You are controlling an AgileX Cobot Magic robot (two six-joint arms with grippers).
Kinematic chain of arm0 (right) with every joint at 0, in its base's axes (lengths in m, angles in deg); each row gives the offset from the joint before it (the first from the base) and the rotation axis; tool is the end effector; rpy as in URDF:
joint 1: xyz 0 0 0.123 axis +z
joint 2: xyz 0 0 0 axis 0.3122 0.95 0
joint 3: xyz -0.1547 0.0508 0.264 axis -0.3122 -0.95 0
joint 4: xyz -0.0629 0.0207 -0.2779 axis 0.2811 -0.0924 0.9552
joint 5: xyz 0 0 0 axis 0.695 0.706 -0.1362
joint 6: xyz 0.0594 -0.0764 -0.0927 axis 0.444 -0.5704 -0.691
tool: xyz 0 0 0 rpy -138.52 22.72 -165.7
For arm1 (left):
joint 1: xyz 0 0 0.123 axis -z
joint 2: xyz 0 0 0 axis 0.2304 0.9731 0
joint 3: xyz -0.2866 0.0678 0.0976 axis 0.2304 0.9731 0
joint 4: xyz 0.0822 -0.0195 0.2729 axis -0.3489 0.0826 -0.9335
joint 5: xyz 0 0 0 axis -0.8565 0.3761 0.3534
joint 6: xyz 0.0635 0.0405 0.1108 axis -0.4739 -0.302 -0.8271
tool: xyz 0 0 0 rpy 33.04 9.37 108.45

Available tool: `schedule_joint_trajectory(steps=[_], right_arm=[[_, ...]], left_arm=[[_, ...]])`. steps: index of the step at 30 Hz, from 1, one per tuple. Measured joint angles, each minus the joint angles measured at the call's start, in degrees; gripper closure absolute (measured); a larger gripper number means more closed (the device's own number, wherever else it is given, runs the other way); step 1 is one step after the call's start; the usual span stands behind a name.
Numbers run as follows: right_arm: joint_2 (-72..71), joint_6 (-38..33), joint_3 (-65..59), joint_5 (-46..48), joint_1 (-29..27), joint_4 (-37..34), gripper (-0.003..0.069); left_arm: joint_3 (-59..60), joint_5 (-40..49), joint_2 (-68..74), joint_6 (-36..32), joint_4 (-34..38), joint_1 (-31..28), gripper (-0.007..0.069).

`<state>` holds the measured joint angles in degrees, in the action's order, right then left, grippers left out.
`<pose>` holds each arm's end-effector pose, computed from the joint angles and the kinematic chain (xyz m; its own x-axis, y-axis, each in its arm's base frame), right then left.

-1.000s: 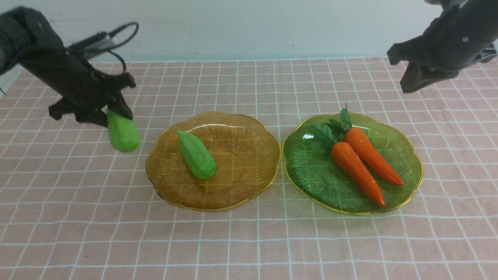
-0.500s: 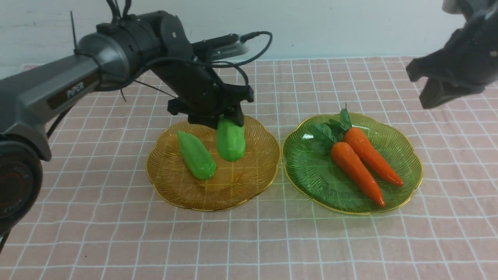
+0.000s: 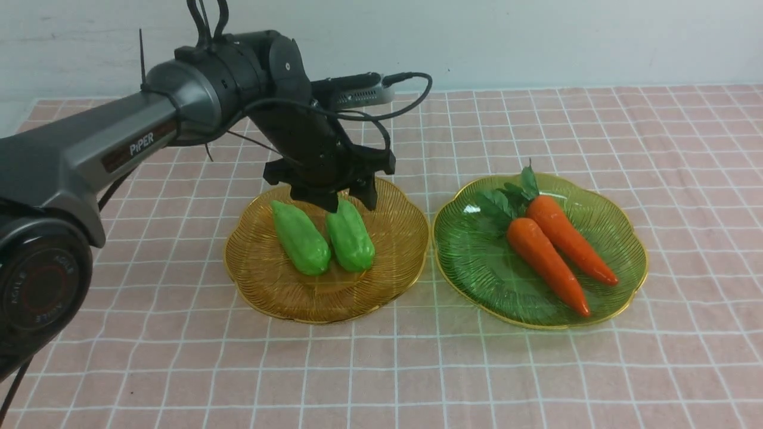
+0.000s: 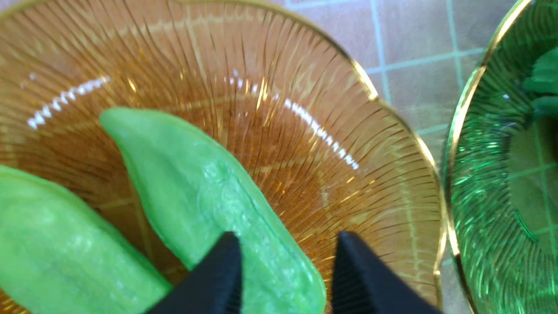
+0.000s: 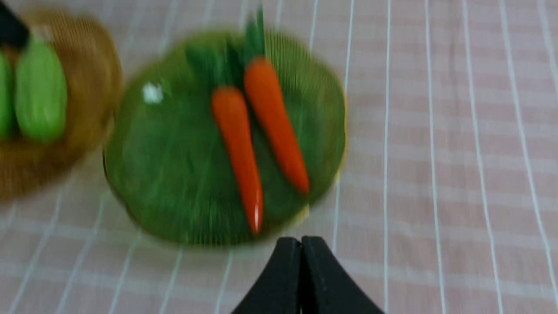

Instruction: Put different types of vegetables on the plate.

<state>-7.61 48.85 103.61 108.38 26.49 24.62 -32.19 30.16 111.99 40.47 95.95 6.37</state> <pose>0.1816 0.0313 0.3102 -0.6873 -0.0314 -0.7257 -0.1236 0.9896 0.0742 0.4998 -0.2102 0.2071 -0.9282 0.0540 -0.3682 0.1763 0.9351 -0.3073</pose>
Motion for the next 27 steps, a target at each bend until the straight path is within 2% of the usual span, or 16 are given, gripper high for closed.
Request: schedule_joint_trajectory(steps=[4,5,8,15,27], right_arm=[[-10.5,-0.9,-17.1,-29.4,0.0,0.0,0.0674],[-11.9,-1.6,-19.4,-33.4,0.0,0.0,0.0674],[-14.6,-2.6,-23.8,-41.8,0.0,0.0,0.0674],[-16.2,-3.0,-27.3,-46.8,0.0,0.0,0.0674],[-16.2,-3.0,-27.7,-41.5,0.0,0.0,0.0674]], left_arm=[[-2.2,1.4,-0.1,-1.8,-0.1,0.0,0.0501],[-2.4,1.8,-0.1,-2.5,-0.1,0.0,0.0547],[-2.6,2.4,-0.1,-3.1,-0.2,0.0,0.0601],[-2.6,3.9,-0.1,-3.4,-0.3,0.0,0.0628],[-2.7,5.1,-0.6,-3.5,-0.6,0.0,0.0628]])
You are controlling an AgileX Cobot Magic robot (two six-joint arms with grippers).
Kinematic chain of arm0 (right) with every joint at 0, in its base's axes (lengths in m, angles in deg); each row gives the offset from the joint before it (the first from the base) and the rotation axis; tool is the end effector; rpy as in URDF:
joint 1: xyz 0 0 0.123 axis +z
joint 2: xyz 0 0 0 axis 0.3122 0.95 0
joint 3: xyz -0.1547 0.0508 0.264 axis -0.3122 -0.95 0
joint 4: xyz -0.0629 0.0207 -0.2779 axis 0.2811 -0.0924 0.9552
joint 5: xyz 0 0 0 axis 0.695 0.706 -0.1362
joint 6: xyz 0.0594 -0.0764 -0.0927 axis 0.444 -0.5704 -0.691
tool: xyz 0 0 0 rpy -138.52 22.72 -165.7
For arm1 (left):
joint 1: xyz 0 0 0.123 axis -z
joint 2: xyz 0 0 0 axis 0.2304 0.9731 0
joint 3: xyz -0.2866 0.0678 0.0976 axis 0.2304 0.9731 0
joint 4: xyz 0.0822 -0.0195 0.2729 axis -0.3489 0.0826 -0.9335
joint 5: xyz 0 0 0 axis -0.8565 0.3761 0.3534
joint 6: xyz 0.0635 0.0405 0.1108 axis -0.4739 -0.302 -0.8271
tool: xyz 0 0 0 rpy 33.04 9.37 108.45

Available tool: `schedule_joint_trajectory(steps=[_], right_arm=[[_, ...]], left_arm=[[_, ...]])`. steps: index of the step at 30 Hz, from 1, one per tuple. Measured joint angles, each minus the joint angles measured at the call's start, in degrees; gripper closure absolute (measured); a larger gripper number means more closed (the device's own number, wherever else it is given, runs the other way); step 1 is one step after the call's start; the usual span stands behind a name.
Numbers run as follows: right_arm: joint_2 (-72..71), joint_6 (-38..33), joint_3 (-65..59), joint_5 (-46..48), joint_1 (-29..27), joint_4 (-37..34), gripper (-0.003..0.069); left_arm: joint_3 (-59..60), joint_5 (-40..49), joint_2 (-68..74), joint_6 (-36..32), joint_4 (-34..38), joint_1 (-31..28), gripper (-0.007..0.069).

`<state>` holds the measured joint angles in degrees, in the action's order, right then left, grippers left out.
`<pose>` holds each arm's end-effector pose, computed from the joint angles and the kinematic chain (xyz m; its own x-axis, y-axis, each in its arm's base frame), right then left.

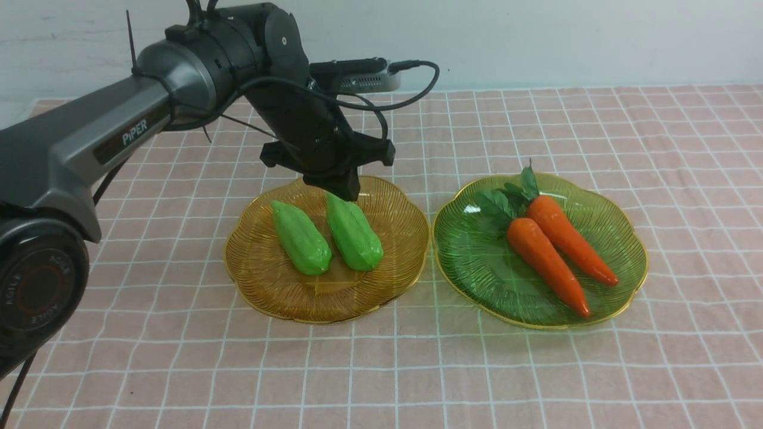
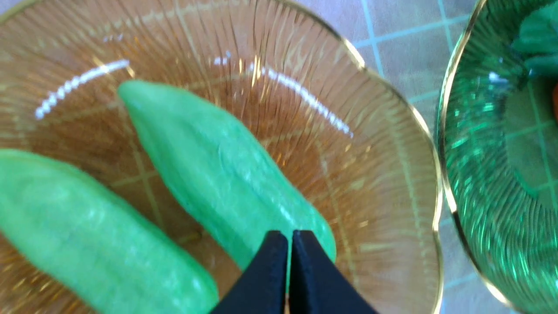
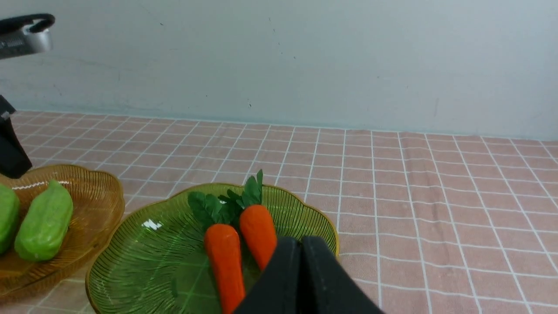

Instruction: Put different types of vegetables on the plate.

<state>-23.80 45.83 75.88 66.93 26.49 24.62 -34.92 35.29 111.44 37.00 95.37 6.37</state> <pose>0.1582 0.0237 0.2493 -0.2323 -0.0026 -0.9726 -0.1420 0.9894 0.0312 0.4950 -0.2091 0.2236 -0.9221 0.1393 -0.3609 0.2483 0.9285 -0.2760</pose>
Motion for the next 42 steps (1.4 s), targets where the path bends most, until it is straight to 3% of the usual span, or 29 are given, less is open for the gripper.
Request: schedule_joint_trajectory(steps=[7,15,23,34,42], right_arm=[[-4.4,0.0,-3.4,1.4,0.0,0.5,0.0674],[-24.9,-0.1,-16.0,10.2,-5.4,1.1,0.0674],[-27.9,-0.1,-16.5,15.3,-6.1,1.0,0.0674],[-27.9,-0.2,-16.5,15.4,-2.1,1.0,0.0674],[-27.9,-0.2,-16.5,15.5,-1.8,1.0,0.0674]], left_arm=[[-0.1,3.6,-5.9,-0.2,-2.5,0.0,0.0628],[-0.1,10.9,-11.9,-0.9,-4.7,0.0,0.0628],[0.8,12.1,-26.1,-2.3,-7.7,0.0,0.0628],[14.7,12.3,-46.0,-2.4,-8.5,0.0,0.0628],[34.9,12.3,-67.0,-2.4,-9.4,0.0,0.0628]])
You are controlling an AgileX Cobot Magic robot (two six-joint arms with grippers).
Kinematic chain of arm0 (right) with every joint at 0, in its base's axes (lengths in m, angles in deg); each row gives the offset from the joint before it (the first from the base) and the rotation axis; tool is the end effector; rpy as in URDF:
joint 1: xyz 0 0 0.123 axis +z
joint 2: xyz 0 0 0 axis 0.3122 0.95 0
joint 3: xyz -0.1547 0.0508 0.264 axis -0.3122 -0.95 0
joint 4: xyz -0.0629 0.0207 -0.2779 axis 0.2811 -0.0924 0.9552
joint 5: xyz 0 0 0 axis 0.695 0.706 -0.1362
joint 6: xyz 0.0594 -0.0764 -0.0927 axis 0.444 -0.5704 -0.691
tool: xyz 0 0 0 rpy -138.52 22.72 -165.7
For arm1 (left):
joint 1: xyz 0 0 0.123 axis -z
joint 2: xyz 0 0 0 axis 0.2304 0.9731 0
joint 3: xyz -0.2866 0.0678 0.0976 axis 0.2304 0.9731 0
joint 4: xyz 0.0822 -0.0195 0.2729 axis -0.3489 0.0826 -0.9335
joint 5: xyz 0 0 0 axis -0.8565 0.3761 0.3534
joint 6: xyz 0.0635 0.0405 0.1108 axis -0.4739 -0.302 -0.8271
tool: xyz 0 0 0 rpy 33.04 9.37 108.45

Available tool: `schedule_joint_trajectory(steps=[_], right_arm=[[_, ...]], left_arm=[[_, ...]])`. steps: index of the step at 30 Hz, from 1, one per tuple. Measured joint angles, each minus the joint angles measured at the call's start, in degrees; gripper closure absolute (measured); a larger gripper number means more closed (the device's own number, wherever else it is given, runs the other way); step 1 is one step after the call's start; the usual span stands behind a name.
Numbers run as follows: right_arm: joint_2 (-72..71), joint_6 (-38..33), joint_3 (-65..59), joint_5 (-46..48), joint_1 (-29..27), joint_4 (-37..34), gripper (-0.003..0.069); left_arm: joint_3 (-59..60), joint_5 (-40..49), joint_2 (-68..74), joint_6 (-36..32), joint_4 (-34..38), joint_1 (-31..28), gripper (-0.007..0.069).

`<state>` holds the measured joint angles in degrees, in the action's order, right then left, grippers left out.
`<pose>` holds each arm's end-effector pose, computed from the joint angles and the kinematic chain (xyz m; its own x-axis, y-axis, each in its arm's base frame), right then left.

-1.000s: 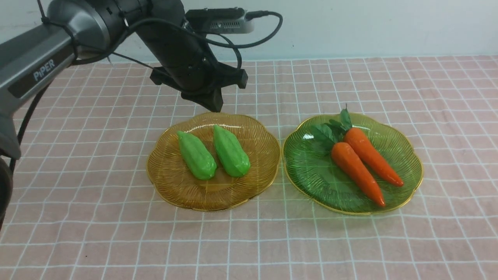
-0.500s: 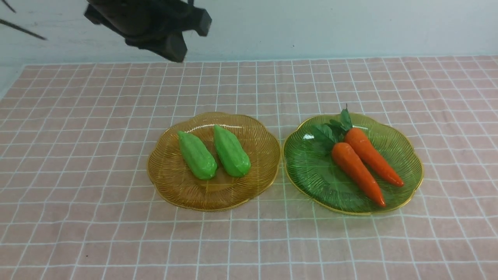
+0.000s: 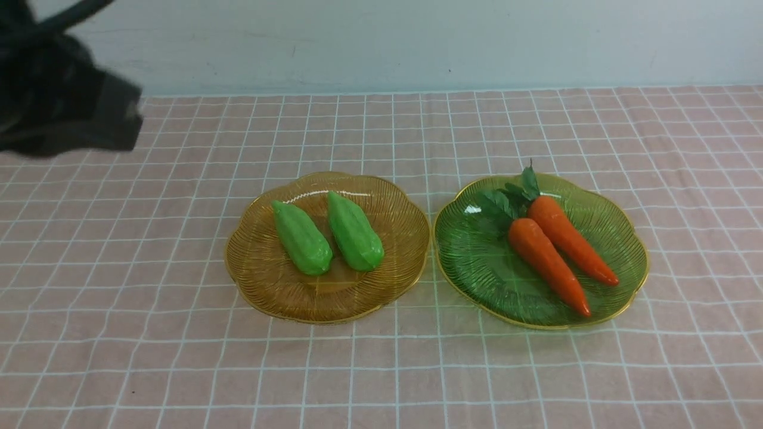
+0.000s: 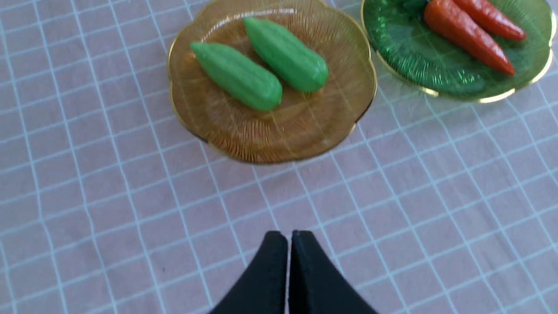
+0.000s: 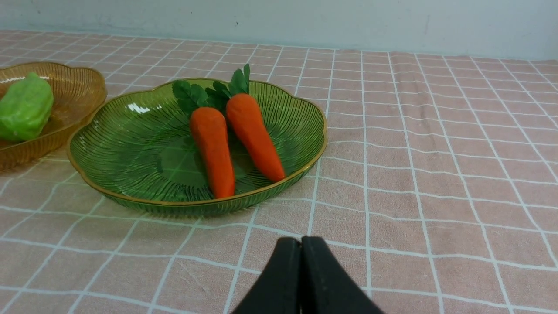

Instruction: Put different types of vegetables on the plate.

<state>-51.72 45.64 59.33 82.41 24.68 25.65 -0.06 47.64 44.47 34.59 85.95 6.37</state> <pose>0.1020 0.0131 0.1565 -0.2983 -0.0261 -0.9541 -0.1214 0.9925 0.0108 0.1843 -0.0794 0.4370 -0.7044 0.2119 -0.6774 0.3691 0.9246 -0.0945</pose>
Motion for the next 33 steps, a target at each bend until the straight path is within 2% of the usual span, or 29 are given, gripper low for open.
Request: schedule_joint_trajectory(steps=[6,11,19,25,33], right_arm=[[0.0,0.0,0.0,0.0,0.0,0.0,0.0674],[0.0,0.0,0.0,0.0,0.0,0.0,0.0674],[0.0,0.0,0.0,0.0,0.0,0.0,0.0676],[0.0,0.0,0.0,0.0,0.0,0.0,0.0676],[0.0,0.0,0.0,0.0,0.0,0.0,0.0676]], left_arm=[[17.4,-7.5,-15.3,0.1,0.9,0.0,0.0628],[35.4,-25.3,-28.2,1.0,1.1,0.0,0.0628],[56.6,-46.2,-39.5,1.1,1.1,0.0,0.0628],[67.7,-49.2,-41.7,1.3,0.9,0.0,0.0627],[71.3,-56.3,-41.7,2.0,0.3,-0.1,0.0627]])
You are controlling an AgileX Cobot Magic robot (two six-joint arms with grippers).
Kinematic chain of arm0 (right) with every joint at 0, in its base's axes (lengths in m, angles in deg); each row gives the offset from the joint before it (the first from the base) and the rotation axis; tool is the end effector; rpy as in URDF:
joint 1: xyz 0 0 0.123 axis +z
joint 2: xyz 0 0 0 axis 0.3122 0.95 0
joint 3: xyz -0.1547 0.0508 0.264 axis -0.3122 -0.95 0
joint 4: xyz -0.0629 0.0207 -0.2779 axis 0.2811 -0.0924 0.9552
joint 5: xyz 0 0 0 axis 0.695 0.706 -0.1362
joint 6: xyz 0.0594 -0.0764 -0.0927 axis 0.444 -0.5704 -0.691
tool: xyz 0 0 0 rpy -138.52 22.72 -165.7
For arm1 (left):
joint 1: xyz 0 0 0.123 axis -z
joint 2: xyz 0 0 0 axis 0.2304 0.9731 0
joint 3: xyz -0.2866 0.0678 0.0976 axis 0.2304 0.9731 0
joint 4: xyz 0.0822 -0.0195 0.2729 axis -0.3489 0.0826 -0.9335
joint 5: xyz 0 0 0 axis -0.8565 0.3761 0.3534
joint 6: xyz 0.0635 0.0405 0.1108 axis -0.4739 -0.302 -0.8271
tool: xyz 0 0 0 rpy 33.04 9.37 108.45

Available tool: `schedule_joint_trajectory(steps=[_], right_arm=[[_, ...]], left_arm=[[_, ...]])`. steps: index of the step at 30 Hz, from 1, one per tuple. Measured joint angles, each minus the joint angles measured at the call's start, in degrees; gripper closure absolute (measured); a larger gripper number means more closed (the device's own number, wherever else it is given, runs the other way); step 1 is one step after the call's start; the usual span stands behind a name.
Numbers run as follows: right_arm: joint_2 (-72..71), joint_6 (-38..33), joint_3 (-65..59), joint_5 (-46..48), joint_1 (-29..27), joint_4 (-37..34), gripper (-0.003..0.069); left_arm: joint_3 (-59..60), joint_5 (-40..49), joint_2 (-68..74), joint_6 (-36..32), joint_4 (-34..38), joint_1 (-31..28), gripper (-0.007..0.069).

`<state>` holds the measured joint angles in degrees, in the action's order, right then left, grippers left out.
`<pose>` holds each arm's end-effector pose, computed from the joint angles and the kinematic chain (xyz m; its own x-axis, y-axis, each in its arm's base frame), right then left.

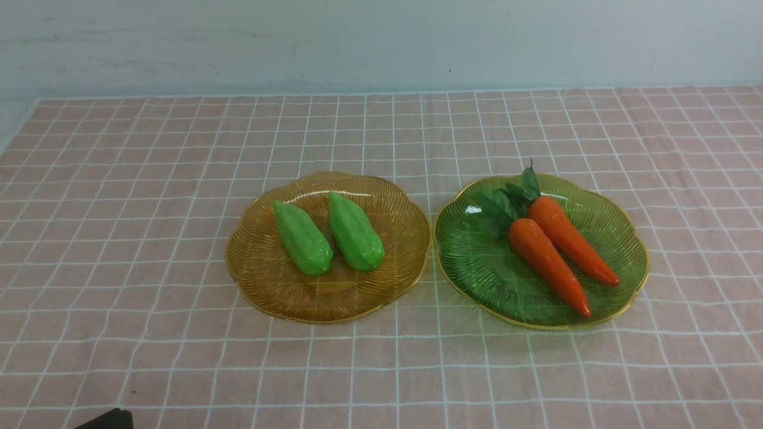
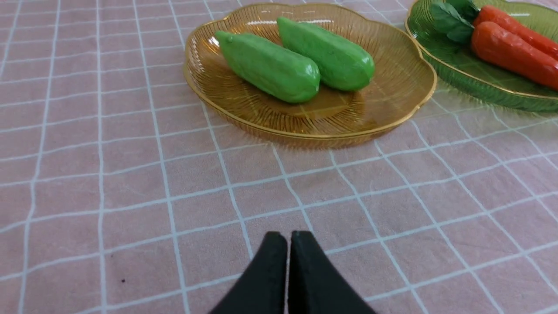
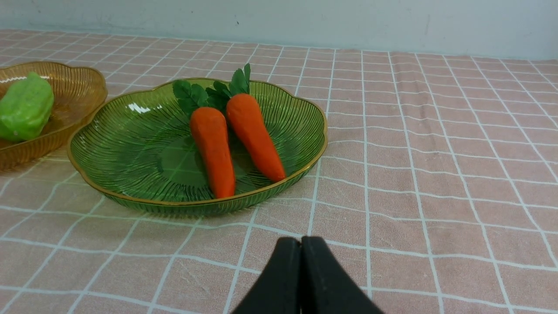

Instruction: Put different types of vegetables on the plate.

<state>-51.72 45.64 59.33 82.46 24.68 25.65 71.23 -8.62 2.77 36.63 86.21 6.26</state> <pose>0.1020 0.0131 0.1564 -0.2992 -0.0262 -0.9538 -0.1214 0.9925 0.0108 0.1133 -0.0443 0.1819 -0.3768 -0.0163 -0.9262 0.3092 0.9403 -0.1423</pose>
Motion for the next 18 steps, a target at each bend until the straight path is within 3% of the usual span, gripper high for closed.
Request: schedule_joint_trajectory(steps=[4,11,18], right_arm=[[0.0,0.0,0.0,0.0,0.0,0.0,0.0676],[0.0,0.0,0.0,0.0,0.0,0.0,0.0676],[0.0,0.0,0.0,0.1,0.0,0.1,0.0676]], left_arm=[[4.2,-4.7,-0.8,-1.4,0.2,-3.6,0.0627],[5.6,0.0,-13.2,-2.4,-2.0,-18.2,0.0627],[5.6,6.4,-14.7,-3.1,-2.4,-18.1,0.0627]])
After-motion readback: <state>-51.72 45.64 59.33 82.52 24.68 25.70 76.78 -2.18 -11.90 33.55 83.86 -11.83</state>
